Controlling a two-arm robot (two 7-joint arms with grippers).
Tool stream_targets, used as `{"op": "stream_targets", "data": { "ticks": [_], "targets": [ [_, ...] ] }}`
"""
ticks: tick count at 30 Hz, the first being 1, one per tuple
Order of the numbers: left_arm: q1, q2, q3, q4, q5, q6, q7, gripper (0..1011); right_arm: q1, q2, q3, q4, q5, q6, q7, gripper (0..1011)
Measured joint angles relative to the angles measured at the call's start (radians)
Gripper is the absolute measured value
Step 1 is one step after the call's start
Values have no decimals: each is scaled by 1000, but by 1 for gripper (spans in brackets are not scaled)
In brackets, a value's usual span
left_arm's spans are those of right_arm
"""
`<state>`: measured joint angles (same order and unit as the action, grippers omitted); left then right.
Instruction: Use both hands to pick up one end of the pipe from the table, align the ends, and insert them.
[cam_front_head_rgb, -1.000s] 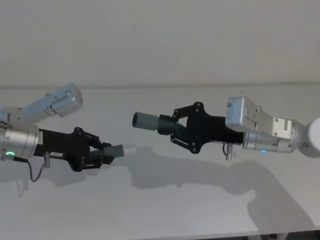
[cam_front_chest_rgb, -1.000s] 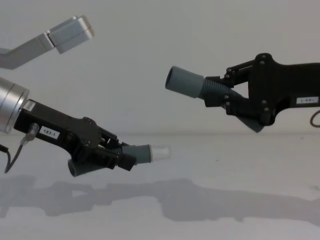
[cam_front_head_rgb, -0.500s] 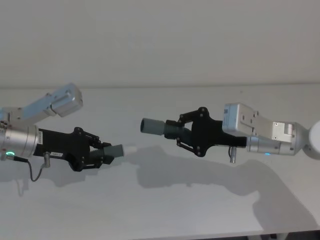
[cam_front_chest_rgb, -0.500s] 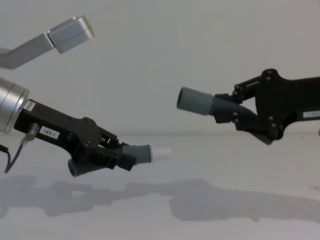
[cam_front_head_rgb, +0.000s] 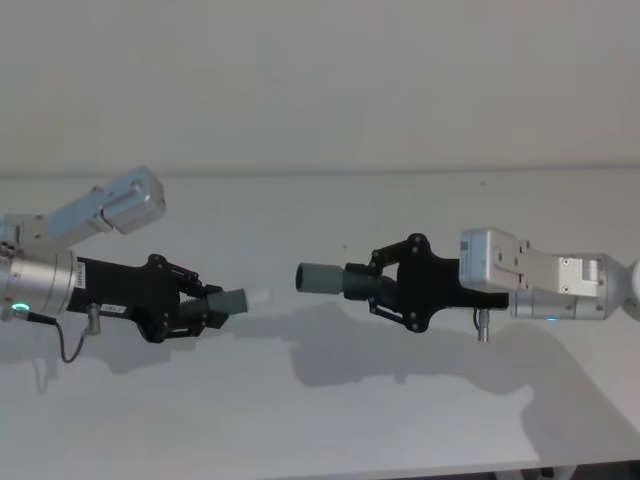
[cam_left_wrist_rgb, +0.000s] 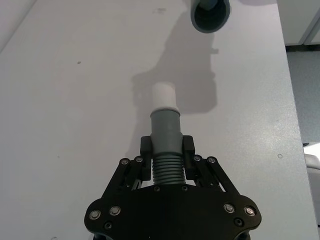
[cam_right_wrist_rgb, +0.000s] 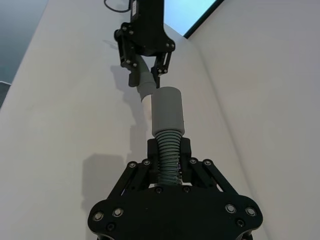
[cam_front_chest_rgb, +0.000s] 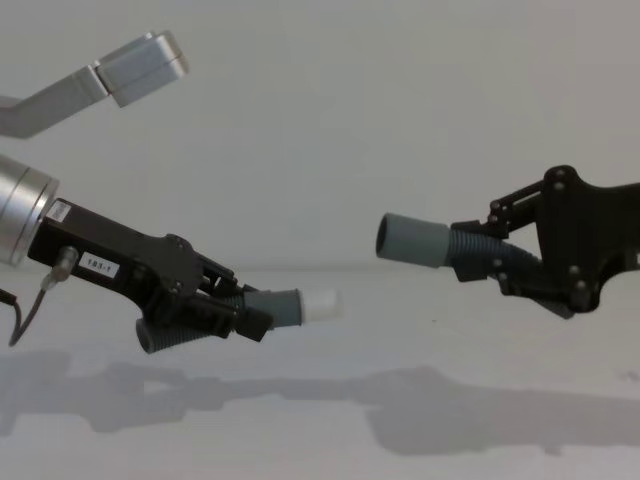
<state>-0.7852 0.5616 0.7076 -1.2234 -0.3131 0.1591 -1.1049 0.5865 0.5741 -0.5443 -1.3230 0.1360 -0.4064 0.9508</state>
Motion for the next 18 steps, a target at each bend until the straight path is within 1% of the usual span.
{"op": "stream_targets", "data": {
  "ticks": [10,18],
  "targets": [
    [0,0,0,0,0,0,0,321,8,9,-18,12,-4,-12,13,214],
    [0,0,0,0,0,0,0,321,22,4,-36,31,-17,-23,17,215]
  ]
}}
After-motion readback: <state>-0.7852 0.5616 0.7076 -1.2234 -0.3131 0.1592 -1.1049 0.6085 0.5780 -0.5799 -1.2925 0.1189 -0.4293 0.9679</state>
